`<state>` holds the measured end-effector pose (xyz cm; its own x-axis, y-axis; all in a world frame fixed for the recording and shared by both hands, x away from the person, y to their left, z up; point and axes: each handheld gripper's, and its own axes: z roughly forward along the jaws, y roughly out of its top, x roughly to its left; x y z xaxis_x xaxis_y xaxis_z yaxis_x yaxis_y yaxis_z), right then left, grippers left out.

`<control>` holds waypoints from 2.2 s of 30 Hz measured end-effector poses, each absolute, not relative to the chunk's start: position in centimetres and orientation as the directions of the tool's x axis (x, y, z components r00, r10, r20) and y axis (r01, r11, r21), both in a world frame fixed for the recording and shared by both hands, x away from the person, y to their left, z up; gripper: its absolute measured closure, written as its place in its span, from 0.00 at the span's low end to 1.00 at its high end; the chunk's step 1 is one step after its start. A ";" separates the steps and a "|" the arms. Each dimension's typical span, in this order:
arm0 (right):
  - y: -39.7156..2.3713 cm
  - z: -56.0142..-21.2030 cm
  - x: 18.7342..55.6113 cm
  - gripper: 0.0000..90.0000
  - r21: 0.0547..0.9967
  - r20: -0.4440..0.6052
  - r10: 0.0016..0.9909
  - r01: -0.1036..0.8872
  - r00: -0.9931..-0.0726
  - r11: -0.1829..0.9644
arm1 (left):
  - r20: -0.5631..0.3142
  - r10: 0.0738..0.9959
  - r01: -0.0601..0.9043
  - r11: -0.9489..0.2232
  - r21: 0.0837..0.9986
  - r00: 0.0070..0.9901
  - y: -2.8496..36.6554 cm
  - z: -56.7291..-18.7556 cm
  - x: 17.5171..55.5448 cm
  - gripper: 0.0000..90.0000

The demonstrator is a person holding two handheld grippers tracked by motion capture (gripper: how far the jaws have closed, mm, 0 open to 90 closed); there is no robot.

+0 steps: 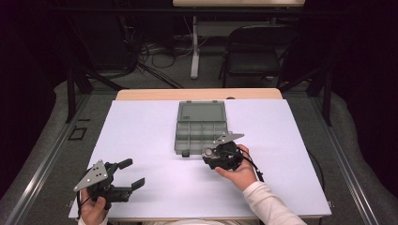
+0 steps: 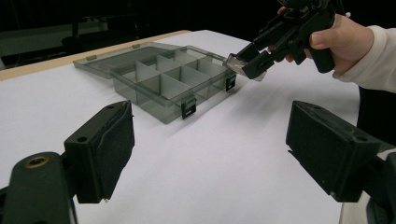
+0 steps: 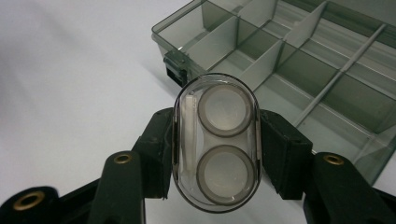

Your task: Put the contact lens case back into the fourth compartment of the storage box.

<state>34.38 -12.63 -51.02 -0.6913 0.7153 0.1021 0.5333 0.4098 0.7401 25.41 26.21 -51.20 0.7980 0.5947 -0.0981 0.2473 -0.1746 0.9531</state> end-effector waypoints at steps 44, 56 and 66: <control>-14.1 -47.1 40.0 0.54 0.709 0.164 0.762 0.612 -0.626 0.350 | -0.099 0.591 0.246 -0.173 0.954 0.801 26.1 -51.2 25.3 0.18; -14.3 -47.8 42.5 0.54 0.706 0.169 0.782 0.627 -0.600 0.329 | -0.091 0.580 0.240 -0.185 0.953 0.810 25.7 -51.1 25.5 0.18; -14.2 -48.7 45.1 0.54 0.690 0.161 0.807 0.649 -0.568 0.319 | -0.088 0.578 0.240 -0.192 0.952 0.812 25.7 -51.1 25.5 0.18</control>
<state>45.10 -14.17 -48.66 -0.5679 0.8072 0.1609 0.6494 0.3193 0.6902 25.54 25.68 -51.15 0.8116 0.5776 -0.0880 0.2396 -0.1917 0.9518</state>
